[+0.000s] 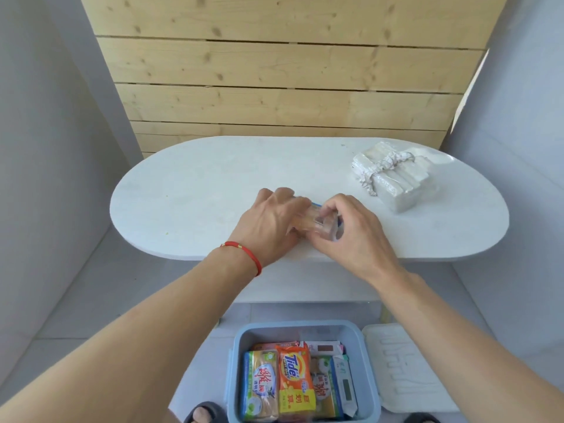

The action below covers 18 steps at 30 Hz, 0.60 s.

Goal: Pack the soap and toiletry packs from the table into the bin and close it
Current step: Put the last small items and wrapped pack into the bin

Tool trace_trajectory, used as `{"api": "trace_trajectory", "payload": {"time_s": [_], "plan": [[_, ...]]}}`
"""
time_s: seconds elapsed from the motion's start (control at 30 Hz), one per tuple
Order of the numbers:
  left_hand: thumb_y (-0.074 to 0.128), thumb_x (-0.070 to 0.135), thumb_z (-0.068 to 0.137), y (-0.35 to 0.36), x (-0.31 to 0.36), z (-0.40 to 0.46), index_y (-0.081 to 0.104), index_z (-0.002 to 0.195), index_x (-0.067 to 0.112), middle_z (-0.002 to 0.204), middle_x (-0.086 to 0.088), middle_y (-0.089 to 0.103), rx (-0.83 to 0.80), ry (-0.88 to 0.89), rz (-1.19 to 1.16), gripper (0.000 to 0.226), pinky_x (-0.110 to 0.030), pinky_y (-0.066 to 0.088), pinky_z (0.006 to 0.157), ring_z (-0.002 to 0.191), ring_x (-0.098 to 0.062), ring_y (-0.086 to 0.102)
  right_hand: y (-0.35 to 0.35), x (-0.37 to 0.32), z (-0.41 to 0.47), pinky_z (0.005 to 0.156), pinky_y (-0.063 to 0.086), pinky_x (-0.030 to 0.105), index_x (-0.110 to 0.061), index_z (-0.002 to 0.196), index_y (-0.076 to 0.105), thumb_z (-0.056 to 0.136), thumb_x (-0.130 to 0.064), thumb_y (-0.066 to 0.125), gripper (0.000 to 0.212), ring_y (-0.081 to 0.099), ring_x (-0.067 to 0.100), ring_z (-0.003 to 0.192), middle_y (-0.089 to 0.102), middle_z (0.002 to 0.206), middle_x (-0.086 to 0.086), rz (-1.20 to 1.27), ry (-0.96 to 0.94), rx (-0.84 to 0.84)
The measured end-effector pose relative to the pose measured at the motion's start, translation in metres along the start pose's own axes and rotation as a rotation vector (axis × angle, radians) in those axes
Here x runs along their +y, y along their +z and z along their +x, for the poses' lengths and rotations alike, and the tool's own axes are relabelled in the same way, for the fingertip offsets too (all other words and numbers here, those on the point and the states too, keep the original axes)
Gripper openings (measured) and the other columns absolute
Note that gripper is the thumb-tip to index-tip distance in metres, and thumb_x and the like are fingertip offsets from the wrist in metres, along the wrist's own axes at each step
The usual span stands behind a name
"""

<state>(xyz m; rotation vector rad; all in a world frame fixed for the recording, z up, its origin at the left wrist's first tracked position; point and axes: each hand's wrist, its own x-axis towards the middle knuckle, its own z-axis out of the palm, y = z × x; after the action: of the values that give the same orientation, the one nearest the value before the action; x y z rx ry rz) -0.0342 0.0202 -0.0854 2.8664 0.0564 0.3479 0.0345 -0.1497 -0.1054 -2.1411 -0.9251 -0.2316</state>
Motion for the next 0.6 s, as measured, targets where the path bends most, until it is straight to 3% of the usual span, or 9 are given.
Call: {"api": "trace_trajectory", "payload": {"time_s": [0.1, 0.2, 0.3, 0.4, 0.5, 0.6], "plan": [[0.057, 0.028, 0.089, -0.003, 0.022, -0.03, 0.06, 0.125, 0.026, 0.113, -0.002, 0.063, 0.049, 0.058, 0.104, 0.037, -0.044, 0.051, 0.079, 0.098, -0.03, 0.052, -0.026, -0.003, -0.03, 0.071, 0.055, 0.036, -0.018, 0.097, 0.063, 0.074, -0.033, 0.087, 0.036, 0.065, 0.012, 0.077, 0.069, 0.091, -0.009, 0.045, -0.056, -0.02], [0.058, 0.035, 0.092, -0.001, 0.039, -0.065, 0.062, 0.117, 0.022, 0.099, -0.001, 0.066, 0.117, 0.163, 0.045, 0.028, -0.043, 0.05, 0.07, 0.088, -0.028, 0.055, -0.048, 0.001, -0.056, 0.071, 0.058, 0.03, -0.023, 0.098, 0.066, 0.074, -0.038, 0.086, 0.035, 0.071, 0.01, 0.08, 0.073, 0.089, -0.013, 0.125, -0.091, -0.092], [0.059, 0.046, 0.091, 0.018, 0.042, -0.099, 0.061, 0.112, 0.024, 0.089, 0.002, 0.068, -0.04, 0.185, -0.054, 0.031, -0.039, 0.05, 0.062, 0.077, -0.024, 0.062, -0.053, 0.012, -0.079, 0.068, 0.06, 0.03, -0.033, 0.095, 0.069, 0.074, -0.051, 0.084, 0.032, 0.073, 0.007, 0.078, 0.075, 0.087, -0.019, 0.157, -0.034, -0.3], [0.059, 0.042, 0.091, 0.055, 0.038, -0.12, 0.06, 0.11, 0.022, 0.091, 0.0, 0.068, -0.261, 0.051, -0.102, 0.028, -0.034, 0.049, 0.062, 0.077, -0.025, 0.065, -0.023, 0.026, -0.098, 0.066, 0.061, 0.033, -0.038, 0.094, 0.068, 0.077, -0.058, 0.079, 0.029, 0.07, 0.001, 0.075, 0.073, 0.085, -0.022, 0.101, 0.117, -0.533], [0.054, 0.031, 0.094, 0.099, 0.025, -0.124, 0.06, 0.111, 0.016, 0.102, -0.006, 0.066, -0.391, -0.031, 0.033, 0.024, -0.039, 0.052, 0.074, 0.089, -0.032, 0.066, 0.022, 0.043, -0.121, 0.084, 0.06, 0.035, -0.036, 0.111, 0.067, 0.089, -0.045, 0.074, 0.025, 0.066, -0.002, 0.093, 0.071, 0.105, -0.019, 0.0, 0.177, -0.658], [0.051, 0.023, 0.096, 0.137, 0.01, -0.126, 0.059, 0.116, 0.014, 0.11, -0.008, 0.063, -0.434, -0.117, 0.134, 0.023, -0.043, 0.054, 0.078, 0.093, -0.035, 0.066, 0.056, 0.06, -0.142, 0.103, 0.05, 0.033, -0.034, 0.14, 0.053, 0.097, -0.032, 0.065, 0.045, 0.058, 0.008, 0.121, 0.059, 0.137, -0.012, -0.097, 0.203, -0.682]]}}
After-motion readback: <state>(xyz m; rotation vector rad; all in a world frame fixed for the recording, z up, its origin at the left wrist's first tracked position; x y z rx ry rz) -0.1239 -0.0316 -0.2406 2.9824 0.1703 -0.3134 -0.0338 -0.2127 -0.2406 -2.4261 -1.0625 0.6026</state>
